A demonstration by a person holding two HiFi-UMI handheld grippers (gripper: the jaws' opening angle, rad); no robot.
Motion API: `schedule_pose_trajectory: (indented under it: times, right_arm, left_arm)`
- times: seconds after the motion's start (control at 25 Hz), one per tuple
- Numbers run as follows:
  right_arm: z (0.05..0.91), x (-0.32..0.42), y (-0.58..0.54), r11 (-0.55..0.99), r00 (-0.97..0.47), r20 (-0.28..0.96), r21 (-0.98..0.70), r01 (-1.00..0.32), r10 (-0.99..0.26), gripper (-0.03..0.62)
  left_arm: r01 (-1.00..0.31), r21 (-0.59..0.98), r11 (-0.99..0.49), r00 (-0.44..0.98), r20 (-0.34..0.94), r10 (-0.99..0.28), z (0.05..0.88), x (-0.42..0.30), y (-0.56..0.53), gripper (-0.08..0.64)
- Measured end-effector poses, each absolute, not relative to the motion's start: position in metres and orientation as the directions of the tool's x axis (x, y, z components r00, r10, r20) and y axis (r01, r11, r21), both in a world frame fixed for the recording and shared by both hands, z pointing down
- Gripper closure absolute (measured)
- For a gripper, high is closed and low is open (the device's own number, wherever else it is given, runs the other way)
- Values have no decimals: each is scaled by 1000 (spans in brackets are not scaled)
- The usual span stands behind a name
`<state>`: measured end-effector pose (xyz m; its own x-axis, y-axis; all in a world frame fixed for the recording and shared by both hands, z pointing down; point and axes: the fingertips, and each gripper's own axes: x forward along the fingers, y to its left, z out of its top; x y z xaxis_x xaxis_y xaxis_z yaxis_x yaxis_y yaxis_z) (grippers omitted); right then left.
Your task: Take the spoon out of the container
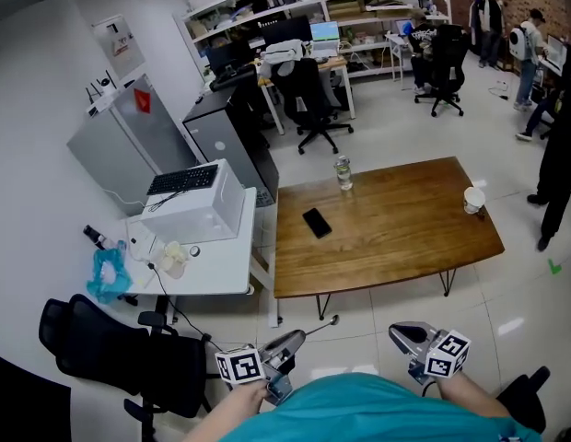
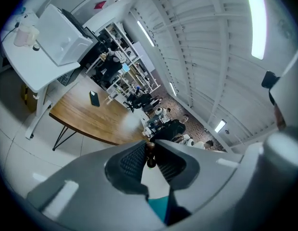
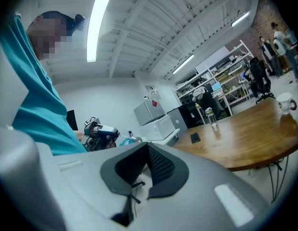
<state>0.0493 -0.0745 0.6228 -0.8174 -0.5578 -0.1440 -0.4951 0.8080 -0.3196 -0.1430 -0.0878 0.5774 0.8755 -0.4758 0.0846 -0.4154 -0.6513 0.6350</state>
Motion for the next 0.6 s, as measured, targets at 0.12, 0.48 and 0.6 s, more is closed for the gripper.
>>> schedule_pose_trajectory:
  times: [0.12,0.48,0.6]
  right_arm:
    - [617,-7,-77,821,-831,-101,-260,-509,-547,591]
    - [622,-176,-95,834,-853,-71,-266,-483,-516,591]
    - [623,-190,-98,847,-865,-48,-241,-475,-499,591]
  left_arm:
    - [-346,622,-702,897,1,-442,563,-182,-82,512]
    - [-253,966,-56,772,167,-613,633,-336,-78,512]
    - [-244,962,-121,773,117,-623,638,-353,-86,512]
